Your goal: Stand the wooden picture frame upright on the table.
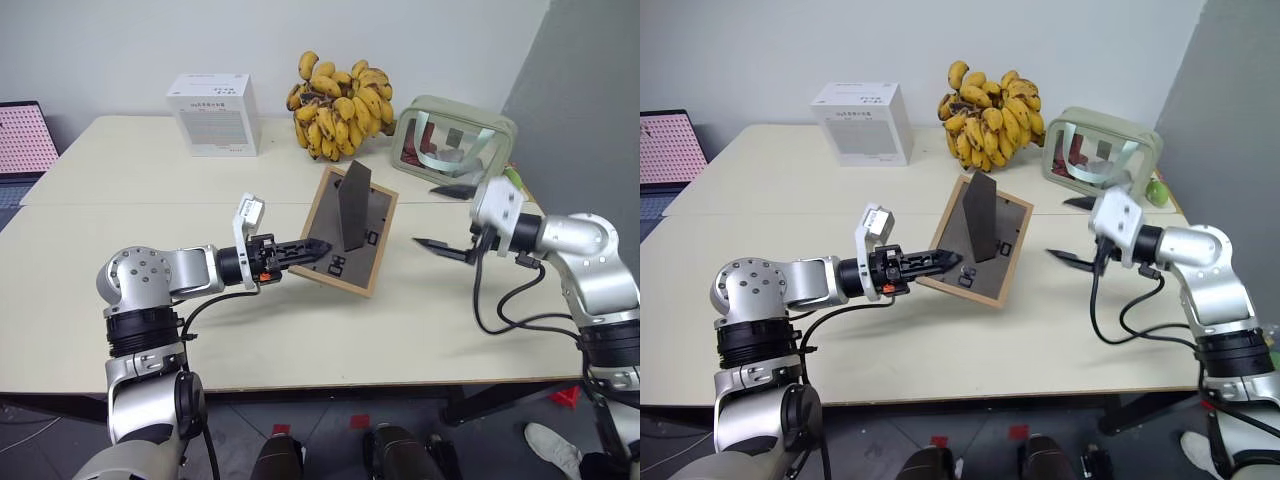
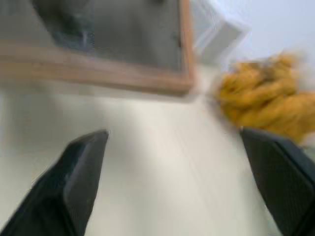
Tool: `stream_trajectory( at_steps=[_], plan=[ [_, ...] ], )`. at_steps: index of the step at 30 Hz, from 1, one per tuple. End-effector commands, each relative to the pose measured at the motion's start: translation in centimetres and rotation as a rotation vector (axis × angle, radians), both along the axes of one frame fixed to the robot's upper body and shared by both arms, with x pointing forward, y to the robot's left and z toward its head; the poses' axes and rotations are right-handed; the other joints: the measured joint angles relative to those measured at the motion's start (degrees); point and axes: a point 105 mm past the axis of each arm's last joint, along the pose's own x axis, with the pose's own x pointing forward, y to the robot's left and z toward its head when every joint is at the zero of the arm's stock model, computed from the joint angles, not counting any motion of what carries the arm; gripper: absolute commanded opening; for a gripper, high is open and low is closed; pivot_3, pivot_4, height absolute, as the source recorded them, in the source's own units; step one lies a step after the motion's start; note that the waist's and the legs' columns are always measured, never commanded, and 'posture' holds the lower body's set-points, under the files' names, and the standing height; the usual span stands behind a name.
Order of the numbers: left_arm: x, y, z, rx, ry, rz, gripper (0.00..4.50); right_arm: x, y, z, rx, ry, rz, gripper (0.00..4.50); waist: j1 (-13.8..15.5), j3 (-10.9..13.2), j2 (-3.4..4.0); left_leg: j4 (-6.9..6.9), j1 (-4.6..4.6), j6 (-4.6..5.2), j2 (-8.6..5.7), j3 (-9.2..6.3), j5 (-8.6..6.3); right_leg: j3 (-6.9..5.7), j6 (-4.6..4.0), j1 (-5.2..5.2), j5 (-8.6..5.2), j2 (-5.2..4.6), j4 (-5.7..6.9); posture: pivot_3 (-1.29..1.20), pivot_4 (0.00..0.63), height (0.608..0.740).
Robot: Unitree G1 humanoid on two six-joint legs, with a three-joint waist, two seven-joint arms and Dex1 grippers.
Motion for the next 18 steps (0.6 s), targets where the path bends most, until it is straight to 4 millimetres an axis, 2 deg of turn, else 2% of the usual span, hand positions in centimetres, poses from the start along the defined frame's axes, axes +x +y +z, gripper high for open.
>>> stream_trajectory(
  at_steps=[1, 6, 12, 16, 18],
  plan=[
    [0.3, -0.7, 1.5, -0.091, 0.027, -0.039, 1.29, -0.1, 2.4, -0.1, -0.161, -0.393, 0.164, 4.49, -0.6, 0.0, -0.04, 0.03, 0.05, 0.00, 0.02, 0.03, 0.00, 0.05, 0.03, 0.01, 0.02, 0.02, 0.03, 0.00, 0.150, 0.740],
    [0.3, -1.7, 1.5, -0.127, 0.087, -0.070, 1.29, 0.8, 4.8, -1.0, -0.170, -0.535, 0.225, 4.49, -0.7, 0.0, -0.09, 0.01, 0.06, -0.18, -0.03, 0.02, 0.11, 0.14, 0.05, -0.04, 0.04, -0.05, 0.25, 0.00, 0.150, 0.740],
    [-0.3, -2.2, 0.8, -0.123, 0.131, -0.093, 1.29, 0.7, 7.2, 0.3, -0.119, -0.661, 0.301, 4.49, -0.1, 0.1, -0.09, -0.05, 0.04, -0.33, -0.11, -0.01, 0.19, 0.15, 0.03, -0.05, 0.04, -0.13, 0.26, 0.00, 0.150, 0.740],
    [-0.5, -2.3, 0.5, -0.120, 0.151, -0.090, 1.29, 0.4, 7.7, 0.0, -0.115, -0.656, 0.348, 3.93, 0.1, 0.0, -0.11, -0.02, 0.05, -0.39, -0.24, -0.09, 0.23, 0.12, 0.05, 0.01, 0.05, -0.23, 0.25, 0.00, 0.150, 0.740],
    [-0.6, -2.3, 0.5, -0.117, 0.152, -0.083, 1.29, 0.5, 7.6, 0.0, -0.128, -0.665, 0.354, 3.46, 0.2, 0.0, -0.11, 0.01, 0.05, -0.39, -0.29, -0.12, 0.23, 0.11, 0.07, 0.06, 0.06, -0.27, 0.26, 0.00, 0.150, 0.740]
  ],
)
